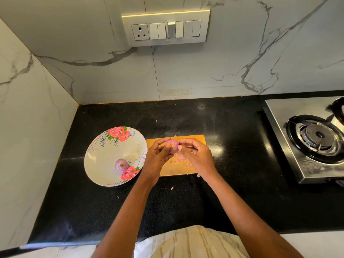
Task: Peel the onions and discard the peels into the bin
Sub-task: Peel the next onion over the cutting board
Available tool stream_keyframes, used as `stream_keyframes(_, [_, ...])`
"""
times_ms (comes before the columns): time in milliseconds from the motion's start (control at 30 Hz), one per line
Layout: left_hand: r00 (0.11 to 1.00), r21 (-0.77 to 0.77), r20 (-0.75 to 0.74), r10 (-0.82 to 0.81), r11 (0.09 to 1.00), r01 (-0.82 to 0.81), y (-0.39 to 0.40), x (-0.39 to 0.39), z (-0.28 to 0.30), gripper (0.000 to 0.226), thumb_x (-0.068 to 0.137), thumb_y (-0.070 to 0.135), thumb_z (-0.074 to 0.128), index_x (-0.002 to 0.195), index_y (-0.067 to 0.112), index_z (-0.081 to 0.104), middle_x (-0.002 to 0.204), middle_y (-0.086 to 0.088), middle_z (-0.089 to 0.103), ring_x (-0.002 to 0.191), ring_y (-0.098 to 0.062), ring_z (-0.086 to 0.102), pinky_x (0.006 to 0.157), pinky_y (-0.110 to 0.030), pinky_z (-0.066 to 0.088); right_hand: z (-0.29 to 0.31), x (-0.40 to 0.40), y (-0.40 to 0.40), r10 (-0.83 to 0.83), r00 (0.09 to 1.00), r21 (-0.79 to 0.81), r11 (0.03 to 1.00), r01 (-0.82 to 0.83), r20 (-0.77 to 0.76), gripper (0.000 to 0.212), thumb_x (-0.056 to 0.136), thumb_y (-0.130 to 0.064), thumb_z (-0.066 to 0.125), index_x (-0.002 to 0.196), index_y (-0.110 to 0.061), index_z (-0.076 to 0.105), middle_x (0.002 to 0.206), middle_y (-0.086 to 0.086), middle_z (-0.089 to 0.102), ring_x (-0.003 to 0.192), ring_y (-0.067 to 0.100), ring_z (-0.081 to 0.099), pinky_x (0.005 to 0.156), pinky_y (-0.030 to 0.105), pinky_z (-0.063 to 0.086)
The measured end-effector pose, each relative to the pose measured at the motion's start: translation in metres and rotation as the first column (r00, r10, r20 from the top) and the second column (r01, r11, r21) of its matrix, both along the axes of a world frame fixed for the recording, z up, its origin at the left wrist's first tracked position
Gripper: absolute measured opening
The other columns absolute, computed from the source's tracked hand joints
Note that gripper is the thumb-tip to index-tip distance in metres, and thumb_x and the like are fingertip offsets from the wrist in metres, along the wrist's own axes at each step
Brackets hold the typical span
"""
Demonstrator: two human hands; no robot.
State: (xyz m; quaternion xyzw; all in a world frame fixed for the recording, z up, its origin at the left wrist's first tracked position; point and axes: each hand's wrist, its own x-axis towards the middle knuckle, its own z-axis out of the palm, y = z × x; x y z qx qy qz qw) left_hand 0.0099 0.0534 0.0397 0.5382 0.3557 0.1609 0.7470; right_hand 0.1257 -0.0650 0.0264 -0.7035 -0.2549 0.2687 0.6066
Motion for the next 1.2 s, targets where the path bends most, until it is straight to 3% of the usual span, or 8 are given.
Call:
stream_keyframes(267, [0.997, 0.010, -0.040, -0.063, 0.998, 0.063, 0.0027, -0.0027, -0.0021, 0.054, 0.082, 0.046, 0.067, 0.132, 0.025, 0.062, 0.120, -0.005, 0.072, 0.110, -0.023, 0.070, 0.094, -0.033, 0.057, 0.0005, 0.0035, 0.0040, -0.017, 1.000, -0.022, 1.000, 0.017, -0.006, 0.018, 0.094, -0.020, 0.072, 0.110, -0.012, 0.076, 0.106, -0.005, 0.076, 0.101, 0.003, 0.069, 0.093, 0.025, 0.056])
stream_keyframes(433, [0.998, -0.036, 0.008, -0.056, 0.998, 0.056, 0.0032, -0.0009, -0.0007, 0.049, 0.084, 0.038, 0.067, 0.131, 0.023, 0.062, 0.112, -0.003, 0.076, 0.107, -0.022, 0.072, 0.092, -0.031, 0.057, 0.0014, 0.0026, 0.0072, 0.056, 0.995, -0.024, 0.998, -0.058, -0.076, 0.029, 0.096, -0.026, 0.070, 0.124, -0.017, 0.071, 0.118, -0.004, 0.074, 0.111, 0.008, 0.069, 0.097, 0.037, 0.058])
stream_keyframes(600, [1.000, -0.008, -0.002, -0.030, 1.000, 0.030, -0.0005, -0.0009, -0.0008, 0.048, 0.086, 0.036, 0.067, 0.132, 0.022, 0.062, 0.112, -0.008, 0.075, 0.108, -0.025, 0.071, 0.093, -0.032, 0.058, 0.0001, 0.0034, 0.0054, 0.061, 0.996, 0.001, 0.998, -0.061, -0.070, 0.029, 0.096, -0.019, 0.070, 0.124, -0.016, 0.072, 0.123, -0.003, 0.072, 0.113, 0.013, 0.069, 0.094, 0.046, 0.059])
stream_keyframes(767, [1.000, -0.041, 0.023, -0.015, 0.999, 0.016, -0.0015, -0.0007, -0.0001, 0.022, 0.100, 0.022, 0.061, 0.120, 0.028, 0.065, 0.113, -0.002, 0.073, 0.103, -0.020, 0.072, 0.091, -0.030, 0.057, -0.0046, 0.0033, 0.0049, 0.024, 0.999, -0.015, 1.000, -0.025, -0.026, 0.033, 0.093, -0.003, 0.070, 0.122, -0.017, 0.074, 0.123, -0.005, 0.073, 0.116, 0.011, 0.067, 0.100, 0.047, 0.056])
stream_keyframes(900, [1.000, -0.014, 0.006, -0.002, 1.000, 0.002, -0.0019, 0.0016, 0.0006, 0.022, 0.098, 0.020, 0.063, 0.117, 0.030, 0.065, 0.101, 0.005, 0.077, 0.100, -0.018, 0.073, 0.090, -0.030, 0.058, -0.0014, 0.0045, 0.0055, 0.032, 0.995, 0.007, 0.999, -0.031, -0.090, 0.031, 0.094, -0.009, 0.071, 0.124, -0.014, 0.071, 0.124, 0.000, 0.072, 0.117, 0.013, 0.067, 0.101, 0.046, 0.055])
stream_keyframes(1033, [0.999, 0.054, -0.040, -0.008, 0.999, 0.010, -0.0012, 0.0041, -0.0005, 0.025, 0.095, 0.029, 0.068, 0.119, 0.037, 0.065, 0.115, 0.007, 0.072, 0.108, -0.014, 0.069, 0.085, -0.025, 0.057, -0.0005, 0.0031, 0.0047, 0.033, 0.995, 0.024, 0.999, -0.031, -0.091, 0.030, 0.092, -0.016, 0.075, 0.122, -0.013, 0.072, 0.124, 0.001, 0.072, 0.116, 0.016, 0.068, 0.100, 0.050, 0.055])
stream_keyframes(1200, [1.000, 0.054, -0.001, 0.003, 0.999, -0.003, -0.0020, 0.0029, 0.0016, 0.023, 0.094, 0.022, 0.068, 0.113, 0.035, 0.068, 0.114, 0.010, 0.072, 0.110, -0.013, 0.068, 0.082, -0.022, 0.057, -0.0017, 0.0024, 0.0039, 0.031, 0.997, 0.022, 0.999, -0.030, -0.075, 0.028, 0.092, -0.016, 0.075, 0.119, -0.016, 0.074, 0.122, -0.001, 0.073, 0.115, 0.018, 0.068, 0.100, 0.051, 0.055])
